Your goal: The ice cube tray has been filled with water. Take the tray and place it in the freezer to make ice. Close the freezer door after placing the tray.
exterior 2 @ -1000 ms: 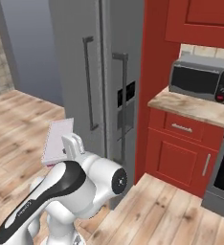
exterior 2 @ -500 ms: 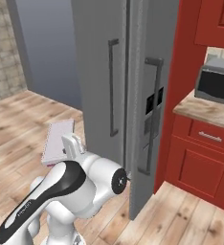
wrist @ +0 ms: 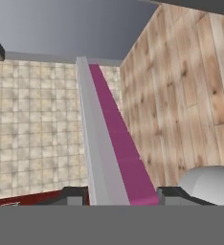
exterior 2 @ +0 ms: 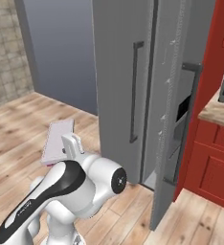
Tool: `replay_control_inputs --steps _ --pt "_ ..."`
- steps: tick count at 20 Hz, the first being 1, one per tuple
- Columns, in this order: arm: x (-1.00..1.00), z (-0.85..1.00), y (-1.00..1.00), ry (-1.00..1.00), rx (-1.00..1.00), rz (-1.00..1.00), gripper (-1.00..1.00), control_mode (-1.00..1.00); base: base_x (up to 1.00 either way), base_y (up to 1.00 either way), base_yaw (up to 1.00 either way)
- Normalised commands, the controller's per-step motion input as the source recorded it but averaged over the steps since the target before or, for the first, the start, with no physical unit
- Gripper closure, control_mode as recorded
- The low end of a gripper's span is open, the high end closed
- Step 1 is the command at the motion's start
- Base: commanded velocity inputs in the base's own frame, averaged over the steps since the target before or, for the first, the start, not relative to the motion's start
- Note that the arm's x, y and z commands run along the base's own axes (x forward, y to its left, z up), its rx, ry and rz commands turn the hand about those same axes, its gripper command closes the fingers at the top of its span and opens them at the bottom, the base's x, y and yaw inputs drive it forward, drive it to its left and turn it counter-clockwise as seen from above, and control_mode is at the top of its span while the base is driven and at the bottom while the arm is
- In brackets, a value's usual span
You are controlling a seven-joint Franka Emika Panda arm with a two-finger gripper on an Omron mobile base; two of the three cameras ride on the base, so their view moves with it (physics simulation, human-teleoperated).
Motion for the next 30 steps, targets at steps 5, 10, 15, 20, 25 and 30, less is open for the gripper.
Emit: replay_control_inputs --steps 5,10,15,20,25,30 --pt "0.00 0.00 0.00 0.00 0.00 0.00 1.00 1.00 0.02 0.48 -0.11" --pt "0.00 0.00 0.00 0.00 0.00 0.00 1.00 1.00 0.03 0.30 -0.20" --pt "0.00 0.00 0.00 0.00 0.00 0.00 1.00 1.00 0.07 0.16 -0.24" --pt "0.00 0.00 0.00 0.00 0.00 0.00 1.00 1.00 0.16 0.21 -0.27" --pt "0.00 0.00 0.00 0.00 0.00 0.00 1.00 1.00 0.19 0.25 -0.27" --pt "0.00 0.00 0.00 0.00 0.00 0.00 1.00 1.00 0.22 0.28 -0.27"
